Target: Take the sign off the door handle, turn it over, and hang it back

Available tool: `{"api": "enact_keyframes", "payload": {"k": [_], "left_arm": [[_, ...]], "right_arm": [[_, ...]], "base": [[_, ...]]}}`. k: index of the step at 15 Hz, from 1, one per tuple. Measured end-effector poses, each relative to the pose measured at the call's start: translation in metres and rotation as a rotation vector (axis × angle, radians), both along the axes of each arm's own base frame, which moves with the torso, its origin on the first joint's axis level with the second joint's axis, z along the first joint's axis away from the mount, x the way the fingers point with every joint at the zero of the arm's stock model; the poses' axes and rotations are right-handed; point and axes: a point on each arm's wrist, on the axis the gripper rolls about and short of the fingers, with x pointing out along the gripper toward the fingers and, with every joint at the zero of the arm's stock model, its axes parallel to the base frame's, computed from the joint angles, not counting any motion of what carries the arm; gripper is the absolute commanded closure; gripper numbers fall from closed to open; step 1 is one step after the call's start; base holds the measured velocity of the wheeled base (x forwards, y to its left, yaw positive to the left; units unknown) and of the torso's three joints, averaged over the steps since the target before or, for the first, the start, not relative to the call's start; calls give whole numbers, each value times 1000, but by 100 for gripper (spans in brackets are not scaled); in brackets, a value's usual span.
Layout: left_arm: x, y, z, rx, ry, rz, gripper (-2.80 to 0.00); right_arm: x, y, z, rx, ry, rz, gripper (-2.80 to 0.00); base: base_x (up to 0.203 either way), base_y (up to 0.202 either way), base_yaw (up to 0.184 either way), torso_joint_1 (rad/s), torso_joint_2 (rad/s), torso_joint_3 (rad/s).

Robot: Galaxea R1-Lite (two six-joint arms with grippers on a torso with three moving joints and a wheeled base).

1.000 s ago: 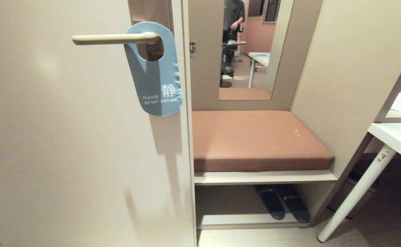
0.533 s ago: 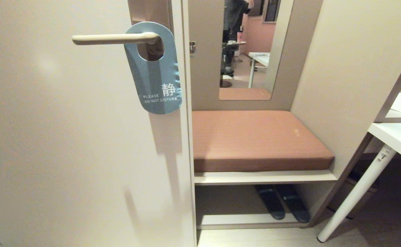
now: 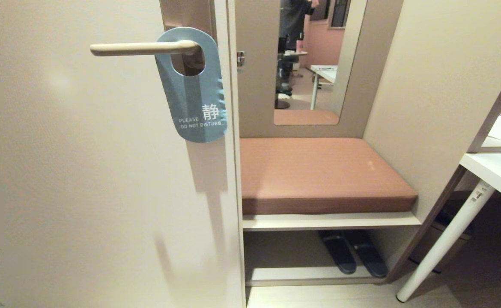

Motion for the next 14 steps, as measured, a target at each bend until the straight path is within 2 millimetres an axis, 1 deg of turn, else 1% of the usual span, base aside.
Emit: {"api": "enact_keyframes", "payload": {"k": [14], "left_arm": [[0, 0, 0, 0, 0, 0, 0]], "right_arm": [[0, 0, 0, 0, 0, 1, 0]], "base": [[0, 0, 0, 0, 0, 0]]}}
